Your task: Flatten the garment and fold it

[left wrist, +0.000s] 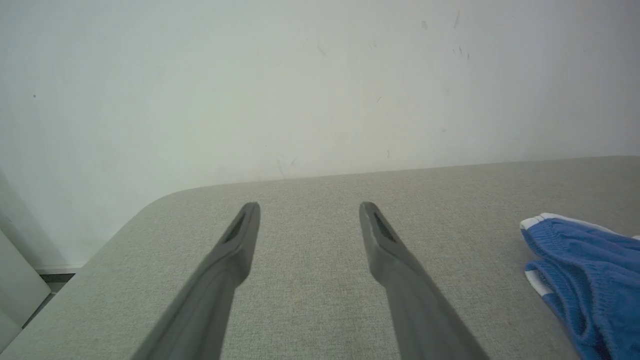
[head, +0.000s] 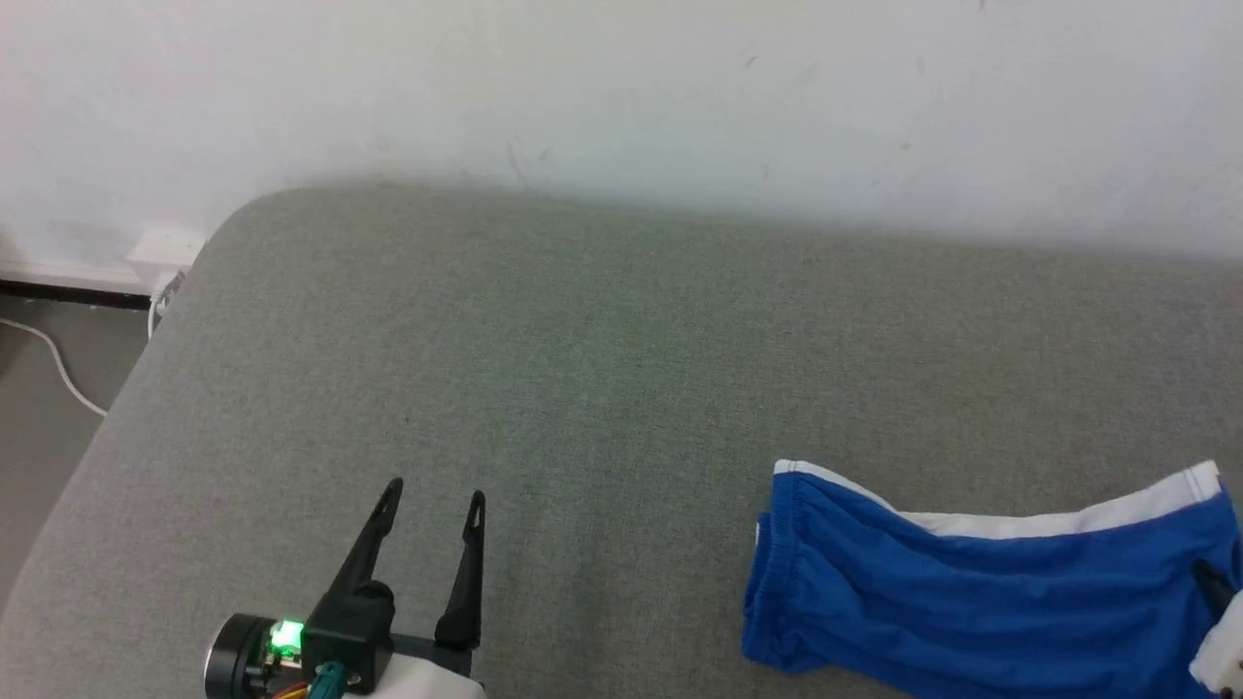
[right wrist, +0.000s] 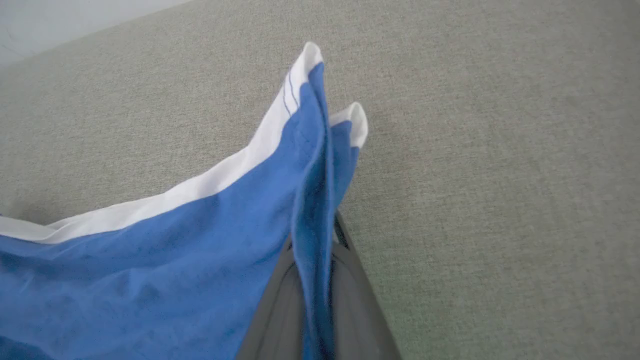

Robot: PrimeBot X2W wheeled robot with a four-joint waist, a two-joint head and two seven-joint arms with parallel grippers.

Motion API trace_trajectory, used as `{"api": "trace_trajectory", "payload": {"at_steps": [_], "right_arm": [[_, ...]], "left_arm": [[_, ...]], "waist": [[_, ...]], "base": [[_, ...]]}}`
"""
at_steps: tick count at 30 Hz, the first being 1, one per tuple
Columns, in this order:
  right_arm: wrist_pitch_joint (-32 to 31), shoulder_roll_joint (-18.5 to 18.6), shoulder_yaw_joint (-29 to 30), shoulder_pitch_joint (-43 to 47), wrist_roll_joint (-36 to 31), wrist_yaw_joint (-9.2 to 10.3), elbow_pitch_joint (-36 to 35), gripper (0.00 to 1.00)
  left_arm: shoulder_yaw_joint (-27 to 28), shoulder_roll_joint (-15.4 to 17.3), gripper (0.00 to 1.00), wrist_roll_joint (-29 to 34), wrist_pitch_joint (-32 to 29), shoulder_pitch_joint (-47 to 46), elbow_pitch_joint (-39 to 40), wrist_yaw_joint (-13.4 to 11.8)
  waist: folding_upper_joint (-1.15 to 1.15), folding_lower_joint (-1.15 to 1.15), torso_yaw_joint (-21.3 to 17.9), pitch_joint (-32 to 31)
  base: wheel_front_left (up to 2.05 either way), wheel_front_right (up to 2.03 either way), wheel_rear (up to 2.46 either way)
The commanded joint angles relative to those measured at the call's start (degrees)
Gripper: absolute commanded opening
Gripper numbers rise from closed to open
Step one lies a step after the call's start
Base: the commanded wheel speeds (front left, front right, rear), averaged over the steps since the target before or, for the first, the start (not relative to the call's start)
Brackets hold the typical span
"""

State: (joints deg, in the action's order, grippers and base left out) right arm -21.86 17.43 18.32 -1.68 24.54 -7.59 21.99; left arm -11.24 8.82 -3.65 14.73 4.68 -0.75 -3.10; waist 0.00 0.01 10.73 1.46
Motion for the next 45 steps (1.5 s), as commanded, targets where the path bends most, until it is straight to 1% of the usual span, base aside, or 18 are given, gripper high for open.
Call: {"api": "trace_trajectory", "payload": {"at_steps": [1,5,9,13,17,21,24,28,36,42,44,45], "right_arm": [[-0.89,-0.60,-0.54,0.83,1.11,0.10,-2.19,0.00],[-3.47,-1.21,-2.99,2.34,3.05,0.10,-8.73,0.00],[-7.34,-3.31,-6.33,3.66,5.42,0.10,-16.14,0.00],[-10.65,-5.45,-10.17,4.48,6.32,0.10,-22.30,0.00],[-12.87,-8.41,-14.07,4.16,7.48,0.10,-25.71,0.00],[-13.99,-10.92,-17.94,2.98,8.68,0.10,-26.47,0.00],[-13.79,-12.38,-20.00,1.89,9.43,0.10,-25.43,0.00],[-12.26,-13.40,-22.23,0.26,8.34,0.10,-21.92,0.00],[-7.75,-14.32,-24.63,-2.80,5.38,0.10,-11.73,0.00],[-3.90,-14.49,-25.88,-5.52,3.72,0.10,-3.32,0.01],[-3.01,-14.51,-27.07,-6.44,3.93,0.10,-1.23,0.09],[-2.74,-14.52,-27.71,-6.80,4.19,0.10,-0.23,0.19]], "left_arm": [[0.26,-0.26,1.00,0.37,0.27,0.70,-0.40,0.77],[0.76,-0.40,1.00,0.65,0.27,0.92,-0.78,1.45],[1.13,-0.57,1.00,0.98,0.27,1.00,-0.86,1.95],[1.16,-0.83,1.00,1.30,0.27,0.89,-0.96,2.43],[1.26,-1.06,1.00,1.36,0.27,0.76,-1.28,2.99],[1.46,-1.37,1.00,1.34,0.27,0.46,-1.27,3.51],[1.57,-1.59,1.00,1.47,0.27,0.30,-1.23,3.73],[1.75,-1.75,1.00,1.62,0.27,0.28,-1.29,4.01],[1.85,-2.29,1.00,1.86,0.27,-0.22,-1.25,4.31],[1.52,-2.86,1.00,2.02,0.27,-1.01,-1.54,4.51],[1.43,-3.01,1.00,2.07,0.27,-1.22,-1.68,4.55],[1.39,-3.08,1.00,2.08,0.27,-1.31,-1.78,4.58]], "waist": [[0.00,-0.01,-0.30,-0.18],[0.00,-0.01,-0.70,-0.55],[0.00,-0.01,-0.75,-0.95],[0.00,-0.01,-0.31,-1.28],[0.00,-0.01,0.67,-1.42],[0.00,-0.01,2.25,-1.22],[0.00,-0.01,3.68,-1.02],[0.00,-0.01,5.44,-0.60],[0.00,-0.01,7.69,0.84],[0.00,-0.01,8.29,2.03],[0.00,-0.01,8.26,2.32],[0.00,-0.01,8.20,2.40]], "base": [[0.00,0.00,0.00],[0.00,0.00,0.00],[0.00,0.00,0.00],[0.00,0.00,0.00],[0.00,0.00,0.00],[0.00,0.00,0.00],[0.00,0.00,0.00],[0.00,0.00,0.00],[0.00,0.00,0.00],[0.00,0.00,0.00],[0.00,0.00,0.00],[0.00,0.00,0.00]]}}
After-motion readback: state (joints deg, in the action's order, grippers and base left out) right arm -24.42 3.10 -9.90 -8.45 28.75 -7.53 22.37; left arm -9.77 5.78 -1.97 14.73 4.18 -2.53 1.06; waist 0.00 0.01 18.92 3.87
